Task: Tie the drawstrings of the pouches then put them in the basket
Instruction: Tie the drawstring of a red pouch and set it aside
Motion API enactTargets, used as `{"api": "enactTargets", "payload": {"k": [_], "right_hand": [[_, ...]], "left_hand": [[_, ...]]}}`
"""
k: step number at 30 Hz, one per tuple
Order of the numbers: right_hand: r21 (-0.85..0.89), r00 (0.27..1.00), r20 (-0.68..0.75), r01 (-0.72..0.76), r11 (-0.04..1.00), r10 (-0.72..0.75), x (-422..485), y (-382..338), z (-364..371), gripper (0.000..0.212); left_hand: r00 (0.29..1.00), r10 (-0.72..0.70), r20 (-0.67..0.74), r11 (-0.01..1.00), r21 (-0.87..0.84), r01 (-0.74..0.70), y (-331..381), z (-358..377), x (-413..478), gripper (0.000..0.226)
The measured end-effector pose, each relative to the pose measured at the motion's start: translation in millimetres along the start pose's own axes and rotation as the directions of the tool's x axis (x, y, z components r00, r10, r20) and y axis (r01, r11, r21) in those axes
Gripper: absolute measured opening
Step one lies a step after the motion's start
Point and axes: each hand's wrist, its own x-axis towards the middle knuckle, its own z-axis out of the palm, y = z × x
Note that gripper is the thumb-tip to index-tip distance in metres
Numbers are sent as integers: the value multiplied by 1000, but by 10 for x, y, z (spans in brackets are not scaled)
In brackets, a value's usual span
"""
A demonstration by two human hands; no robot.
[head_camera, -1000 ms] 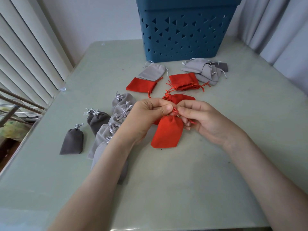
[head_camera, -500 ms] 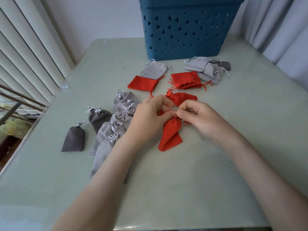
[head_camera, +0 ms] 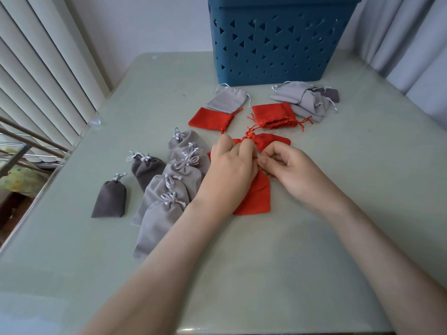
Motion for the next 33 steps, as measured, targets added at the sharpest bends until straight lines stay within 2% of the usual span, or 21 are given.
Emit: {"api": "enactTargets", "payload": {"k": [4,6,9,14,19,25,28,31,33], "right_hand": [[313,1000,19,-12,950,6,3,-11,-1,16],[343,998,61,-25,939,4,1,7,-7,17],[261,996,87,-27,965,4,-3,18,1,19],[225,999,-30,-37,974,45,-15,-23,-16,17],[160,996,-66,-43,986,54,-7,-32,-22,20],[29,990,-133,-45,999,49,32,34,-24,24],[13,984,-169,-63,998,65,54,66,-59,24],[-84,975,-215,-70,994,51,85,124,-92,25],[-128,967,-251,-79,989,45,103,160,-95,23]], "left_hand": [[998,3,-57,992,-125,-10,12,-80,6,12],[998,8,-63,990,-143,-17,21,-100,2,13],[998,-15,-57,987,-160,6,29,-109,1,18],[994,-26,-105,984,-177,7,38,-102,-5,16],[992,-52,-119,977,-212,26,57,-110,4,16],[986,-154,-63,978,-155,142,61,-94,-13,26],[963,-256,-78,961,-128,245,16,-146,-12,29],[944,-317,-88,942,-146,303,29,-174,-10,28],[935,-353,-32,921,-188,341,50,-176,-10,25]]}}
